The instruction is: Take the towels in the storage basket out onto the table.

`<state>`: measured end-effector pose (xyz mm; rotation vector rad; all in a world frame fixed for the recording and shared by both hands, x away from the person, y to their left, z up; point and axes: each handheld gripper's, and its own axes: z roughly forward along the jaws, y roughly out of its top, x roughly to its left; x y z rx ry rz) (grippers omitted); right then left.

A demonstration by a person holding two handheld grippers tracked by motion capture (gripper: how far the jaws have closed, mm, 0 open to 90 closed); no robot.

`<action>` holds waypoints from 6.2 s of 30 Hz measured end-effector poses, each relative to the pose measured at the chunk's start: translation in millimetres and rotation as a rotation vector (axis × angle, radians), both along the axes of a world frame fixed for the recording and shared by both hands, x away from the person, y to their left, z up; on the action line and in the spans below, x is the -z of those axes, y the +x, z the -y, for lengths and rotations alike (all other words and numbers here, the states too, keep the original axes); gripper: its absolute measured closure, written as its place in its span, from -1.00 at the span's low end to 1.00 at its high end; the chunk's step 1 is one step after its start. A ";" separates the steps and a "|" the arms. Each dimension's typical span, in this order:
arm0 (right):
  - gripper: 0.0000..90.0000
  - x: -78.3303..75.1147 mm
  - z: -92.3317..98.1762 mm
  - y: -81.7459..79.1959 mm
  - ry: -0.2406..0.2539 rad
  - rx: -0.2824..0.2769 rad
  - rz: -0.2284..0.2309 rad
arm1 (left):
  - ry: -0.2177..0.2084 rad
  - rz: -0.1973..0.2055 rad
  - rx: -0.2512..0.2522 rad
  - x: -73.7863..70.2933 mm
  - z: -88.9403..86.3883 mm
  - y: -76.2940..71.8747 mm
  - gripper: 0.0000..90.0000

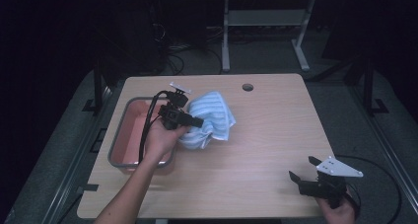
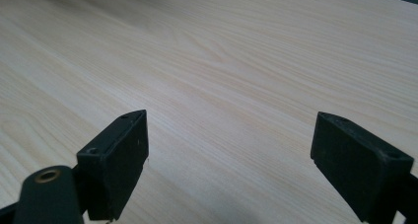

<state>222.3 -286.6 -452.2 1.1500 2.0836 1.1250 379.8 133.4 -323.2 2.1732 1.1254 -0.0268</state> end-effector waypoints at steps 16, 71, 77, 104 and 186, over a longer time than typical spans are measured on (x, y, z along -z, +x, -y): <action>-0.69 -2.3 1.7 -1.0 0.005 0.006 0.009 | 0.013 -0.014 0.052 10.9 35.1 1.5 0.63; -0.69 -3.0 2.9 -1.3 0.010 0.003 0.007 | 0.077 -0.114 0.081 74.7 128.6 4.1 0.33; -0.69 -2.0 2.7 -0.7 0.007 0.001 0.005 | 0.060 -0.107 0.083 70.9 128.3 2.7 0.18; -0.69 -2.0 1.8 1.0 0.004 0.004 -0.003 | 0.030 -0.052 0.098 45.3 106.3 -8.3 -0.02; -0.69 2.5 6.2 0.8 -0.018 0.025 -0.020 | -0.059 0.019 0.094 75.8 32.2 -68.9 -0.24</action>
